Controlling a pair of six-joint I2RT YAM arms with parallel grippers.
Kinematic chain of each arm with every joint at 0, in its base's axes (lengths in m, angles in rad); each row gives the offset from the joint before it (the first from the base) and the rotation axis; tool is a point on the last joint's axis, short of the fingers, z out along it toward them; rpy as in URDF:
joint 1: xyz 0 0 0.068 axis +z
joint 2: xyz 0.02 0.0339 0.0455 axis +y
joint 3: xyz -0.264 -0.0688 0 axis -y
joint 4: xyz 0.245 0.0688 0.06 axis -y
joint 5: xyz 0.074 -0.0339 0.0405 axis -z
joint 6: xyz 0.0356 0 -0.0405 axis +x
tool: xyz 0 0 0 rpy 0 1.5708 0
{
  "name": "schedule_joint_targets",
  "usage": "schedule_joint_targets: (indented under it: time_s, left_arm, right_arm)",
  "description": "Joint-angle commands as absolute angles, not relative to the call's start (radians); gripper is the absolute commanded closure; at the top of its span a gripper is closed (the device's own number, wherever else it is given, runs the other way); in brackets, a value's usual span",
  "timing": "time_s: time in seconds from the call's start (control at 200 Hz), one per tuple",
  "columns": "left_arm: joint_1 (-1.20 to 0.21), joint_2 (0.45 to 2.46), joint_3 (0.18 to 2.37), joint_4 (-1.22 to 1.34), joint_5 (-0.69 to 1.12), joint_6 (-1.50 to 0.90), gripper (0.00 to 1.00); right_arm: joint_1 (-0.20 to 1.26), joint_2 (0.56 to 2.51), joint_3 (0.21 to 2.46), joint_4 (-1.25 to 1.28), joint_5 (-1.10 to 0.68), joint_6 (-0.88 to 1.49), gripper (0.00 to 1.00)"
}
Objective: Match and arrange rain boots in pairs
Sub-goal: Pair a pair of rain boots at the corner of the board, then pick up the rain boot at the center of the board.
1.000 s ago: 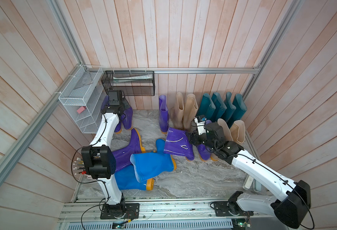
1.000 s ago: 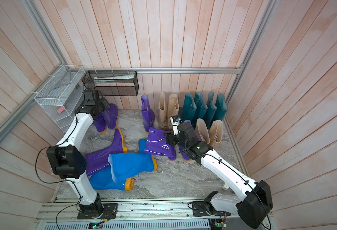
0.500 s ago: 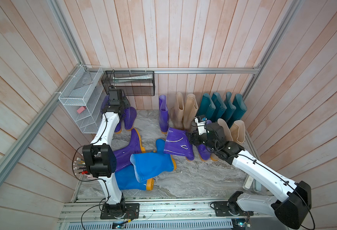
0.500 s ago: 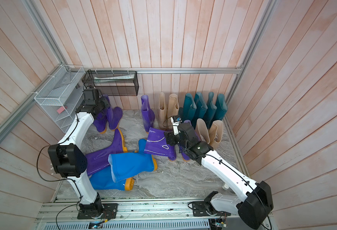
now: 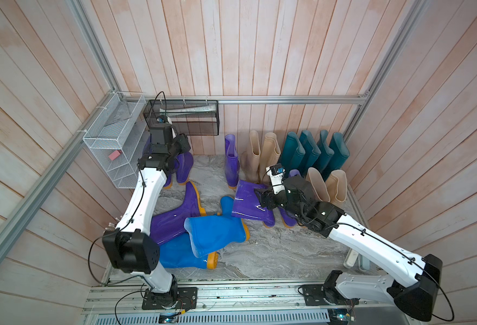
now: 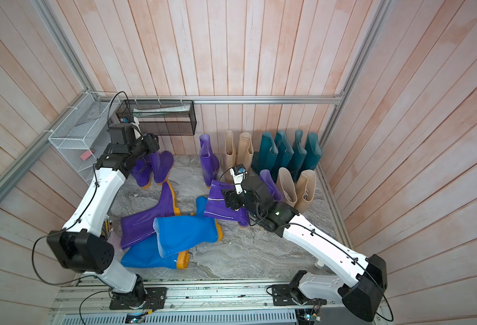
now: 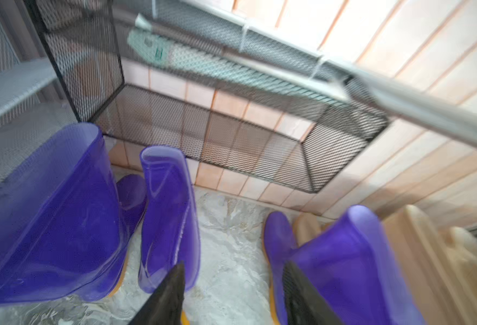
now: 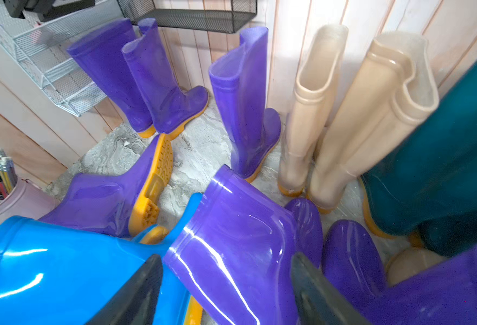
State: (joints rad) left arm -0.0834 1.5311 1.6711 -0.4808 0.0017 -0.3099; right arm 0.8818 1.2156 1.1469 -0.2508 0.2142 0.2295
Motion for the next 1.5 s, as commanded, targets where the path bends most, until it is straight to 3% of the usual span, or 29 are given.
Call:
schedule_joint_targets:
  time_s: [0.0, 0.375, 0.555, 0.665, 0.97, 1.09, 1.155, 1.235, 1.295, 1.36, 1.49]
  left_arm:
    - [-0.081, 1.386, 1.545, -0.473, 0.037, -0.313, 0.39]
    - [-0.061, 1.063, 1.253, -0.634, -0.073, -0.312, 0.26]
    - [0.040, 0.995, 1.242, -0.689, -0.055, -0.321, 0.23]
    - [0.058, 0.983, 1.259, -0.717, -0.069, -0.332, 0.22]
    - [0.099, 0.964, 1.105, -0.701, -0.047, -0.446, 0.22]
    - [0.129, 0.971, 0.983, -0.627, 0.001, -0.536, 0.21]
    - [0.131, 0.991, 0.941, -0.599, -0.011, -0.589, 0.21]
    - [0.132, 1.020, 0.874, -0.539, -0.012, -0.659, 0.20]
    - [0.132, 1.052, 0.832, -0.509, -0.040, -0.711, 0.20]
    - [0.132, 1.083, 0.786, -0.472, -0.076, -0.755, 0.19]
    - [0.128, 1.168, 0.734, -0.402, -0.072, -0.803, 0.17]
  right_arm:
    - [0.992, 1.260, 1.212, -0.250, 0.336, 0.203, 0.25]
    - [1.307, 1.627, 1.413, -0.166, 0.369, 0.116, 0.19]
    - [1.330, 1.751, 1.511, -0.174, 0.355, 0.105, 0.15]
    - [1.330, 1.772, 1.522, -0.154, 0.344, 0.105, 0.03]
    - [1.327, 1.861, 1.550, -0.126, 0.318, 0.106, 0.02]
    - [1.310, 1.878, 1.528, -0.105, 0.412, 0.126, 0.14]
    - [1.287, 1.861, 1.499, -0.098, 0.418, 0.142, 0.29]
    - [1.253, 1.831, 1.450, -0.096, 0.425, 0.162, 0.60]
    - [1.234, 1.802, 1.406, -0.088, 0.441, 0.166, 0.74]
    - [1.218, 1.770, 1.361, -0.088, 0.450, 0.168, 0.82]
    - [1.178, 1.684, 1.266, -0.102, 0.478, 0.191, 0.84]
